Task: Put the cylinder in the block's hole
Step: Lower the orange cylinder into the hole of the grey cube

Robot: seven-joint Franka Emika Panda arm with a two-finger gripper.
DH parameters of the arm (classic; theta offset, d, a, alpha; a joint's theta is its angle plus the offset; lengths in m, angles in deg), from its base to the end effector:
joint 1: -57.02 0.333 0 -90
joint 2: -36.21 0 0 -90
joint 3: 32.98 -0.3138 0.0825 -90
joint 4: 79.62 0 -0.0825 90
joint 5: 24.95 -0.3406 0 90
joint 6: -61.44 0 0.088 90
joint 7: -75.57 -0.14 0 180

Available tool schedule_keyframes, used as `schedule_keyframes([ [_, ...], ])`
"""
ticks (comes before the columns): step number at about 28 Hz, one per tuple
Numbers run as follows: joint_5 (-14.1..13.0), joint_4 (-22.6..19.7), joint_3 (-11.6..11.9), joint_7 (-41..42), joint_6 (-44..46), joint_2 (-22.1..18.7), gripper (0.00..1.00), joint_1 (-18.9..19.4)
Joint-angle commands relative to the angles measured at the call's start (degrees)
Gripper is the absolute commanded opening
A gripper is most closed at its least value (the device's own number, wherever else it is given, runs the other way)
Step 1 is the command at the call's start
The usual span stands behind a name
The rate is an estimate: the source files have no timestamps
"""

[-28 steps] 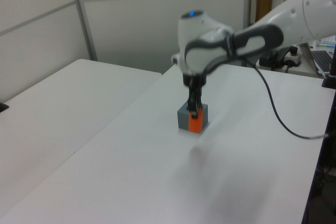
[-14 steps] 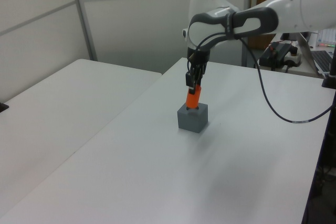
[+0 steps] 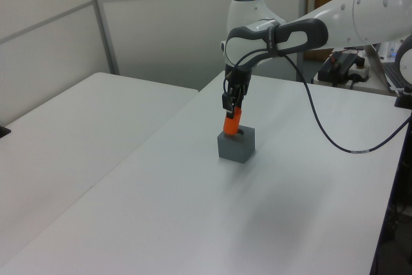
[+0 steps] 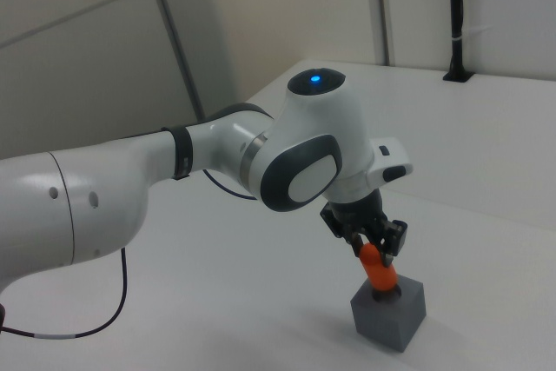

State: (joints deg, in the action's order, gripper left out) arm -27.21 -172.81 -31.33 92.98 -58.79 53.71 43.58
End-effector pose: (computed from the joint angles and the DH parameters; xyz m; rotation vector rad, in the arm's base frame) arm 0.6103 -0.1596 0.4409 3.1098 0.0397 0.2612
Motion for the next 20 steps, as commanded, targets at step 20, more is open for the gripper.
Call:
schedule_keyframes([
  [20, 0.7, -0.8, 1.3, 0.4, 0.9, 0.5, 0.00, 0.0],
])
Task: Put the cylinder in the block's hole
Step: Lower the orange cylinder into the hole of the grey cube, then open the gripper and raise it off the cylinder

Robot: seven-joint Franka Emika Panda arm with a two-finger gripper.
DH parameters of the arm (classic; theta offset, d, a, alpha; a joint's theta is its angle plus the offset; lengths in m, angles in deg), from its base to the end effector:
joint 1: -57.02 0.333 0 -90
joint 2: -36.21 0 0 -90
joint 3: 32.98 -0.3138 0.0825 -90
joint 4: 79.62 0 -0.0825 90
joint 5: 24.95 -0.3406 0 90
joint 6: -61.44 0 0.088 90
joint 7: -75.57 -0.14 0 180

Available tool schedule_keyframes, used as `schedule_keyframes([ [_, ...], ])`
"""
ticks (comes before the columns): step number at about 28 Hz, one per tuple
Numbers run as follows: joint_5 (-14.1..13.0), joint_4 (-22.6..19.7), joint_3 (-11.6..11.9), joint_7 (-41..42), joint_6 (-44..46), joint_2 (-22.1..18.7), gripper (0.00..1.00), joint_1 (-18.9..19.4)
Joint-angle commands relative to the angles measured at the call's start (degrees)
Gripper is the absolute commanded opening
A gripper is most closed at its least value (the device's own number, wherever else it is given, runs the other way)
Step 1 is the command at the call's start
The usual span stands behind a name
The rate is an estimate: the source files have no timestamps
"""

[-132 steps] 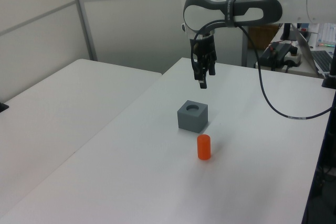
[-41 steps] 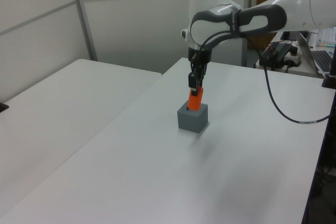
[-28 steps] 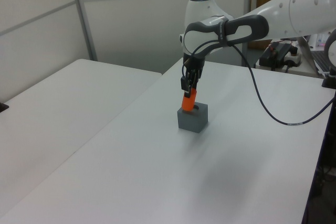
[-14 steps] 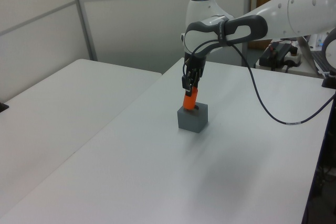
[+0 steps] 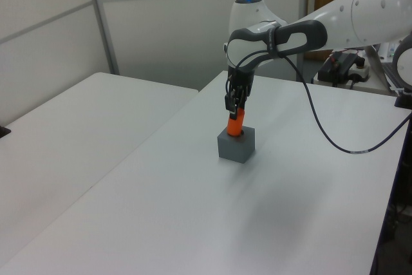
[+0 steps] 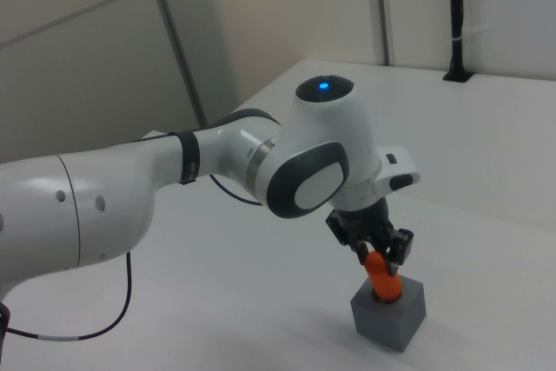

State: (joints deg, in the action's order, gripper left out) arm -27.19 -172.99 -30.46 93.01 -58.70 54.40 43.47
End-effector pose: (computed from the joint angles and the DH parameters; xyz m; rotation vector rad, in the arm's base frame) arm 0.6082 -0.1692 0.4318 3.1103 0.0156 0.2337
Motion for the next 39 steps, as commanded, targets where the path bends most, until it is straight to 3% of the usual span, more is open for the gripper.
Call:
schedule_keyframes([
  [1, 0.8, -0.9, 0.4, 0.4, 0.8, -0.2, 0.00, 0.1],
  [7, 1.0, -1.2, 0.4, 0.4, 1.0, -0.2, 0.00, 0.1],
  [9, 1.1, -1.1, 0.4, 0.4, 1.4, -0.2, 0.07, 0.1],
  [10, 1.1, -1.1, 0.4, 0.6, 1.4, -0.2, 0.16, 0.1],
  [11, 1.1, -1.0, 0.4, 0.7, 1.4, -0.3, 0.32, 0.1],
  [13, 1.0, -1.0, 0.4, 0.6, 1.4, -0.3, 0.73, 0.1],
  [14, 1.0, -0.9, 0.4, 0.3, 1.5, -0.4, 1.00, 0.1],
  [24, 0.8, 1.2, 0.4, 0.5, 7.5, -4.0, 1.00, 0.2],
  [32, 1.2, 5.2, -0.4, 0.4, 18.0, -6.8, 1.00, 0.8],
  [39, 5.0, 5.4, -0.7, 0.1, 22.6, -8.2, 1.00, 3.0],
])
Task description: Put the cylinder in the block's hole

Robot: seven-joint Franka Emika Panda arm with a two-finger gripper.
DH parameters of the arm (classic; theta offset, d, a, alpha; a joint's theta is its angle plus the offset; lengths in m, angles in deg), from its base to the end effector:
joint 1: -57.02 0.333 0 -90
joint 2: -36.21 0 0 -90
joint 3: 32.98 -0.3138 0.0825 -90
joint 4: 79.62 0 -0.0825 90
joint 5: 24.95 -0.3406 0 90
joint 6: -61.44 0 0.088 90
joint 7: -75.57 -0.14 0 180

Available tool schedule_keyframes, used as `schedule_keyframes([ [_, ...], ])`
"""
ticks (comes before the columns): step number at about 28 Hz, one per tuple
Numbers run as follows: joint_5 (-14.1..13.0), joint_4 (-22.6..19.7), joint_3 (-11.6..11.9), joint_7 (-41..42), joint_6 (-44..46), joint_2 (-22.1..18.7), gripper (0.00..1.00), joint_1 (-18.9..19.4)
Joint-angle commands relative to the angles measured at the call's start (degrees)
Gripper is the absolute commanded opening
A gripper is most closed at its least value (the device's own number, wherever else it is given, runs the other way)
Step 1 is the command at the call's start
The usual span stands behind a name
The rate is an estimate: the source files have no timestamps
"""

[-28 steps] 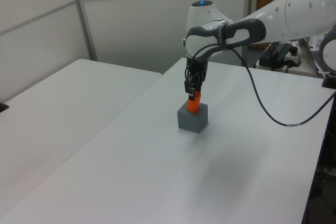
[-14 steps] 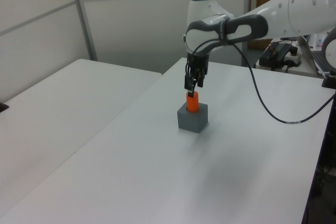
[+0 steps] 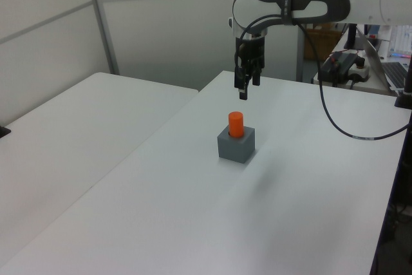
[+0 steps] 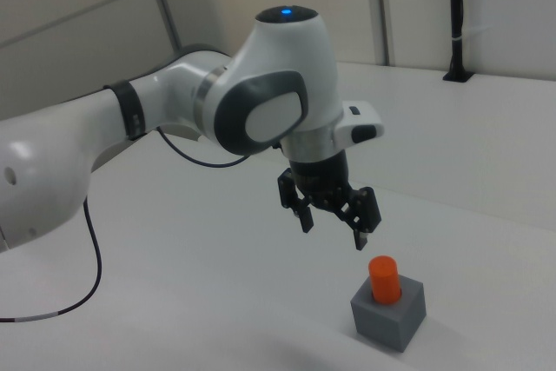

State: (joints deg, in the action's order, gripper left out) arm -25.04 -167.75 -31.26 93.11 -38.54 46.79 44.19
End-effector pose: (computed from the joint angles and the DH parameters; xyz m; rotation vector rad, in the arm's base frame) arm 0.5608 -0.1440 0.5183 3.1304 0.0822 0.0318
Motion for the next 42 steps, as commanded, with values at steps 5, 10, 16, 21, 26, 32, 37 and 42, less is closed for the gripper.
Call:
schedule_keyframes([
  [5, 4.0, 0.0, 0.0, -0.1, 2.2, 0.0, 1.00, 2.7],
  [10, 4.1, 0.0, 0.1, -0.1, 1.7, 0.3, 1.00, 2.6],
  [16, 4.2, 0.1, 0.2, -0.1, 1.9, 0.2, 1.00, 2.6],
  [21, 4.2, 0.1, 0.4, -0.1, 2.1, 0.1, 1.00, 2.5],
  [26, 4.8, 0.1, 0.1, -0.1, 2.3, 0.0, 1.00, 2.6],
  [32, 4.8, 0.1, 0.1, -0.2, 2.3, 0.0, 1.00, 2.6],
  [37, 4.8, 0.1, 0.1, -0.1, 2.4, -0.5, 1.00, 2.7],
  [42, 4.8, 0.1, 0.1, -0.1, 3.0, -0.6, 1.00, 2.7],
])
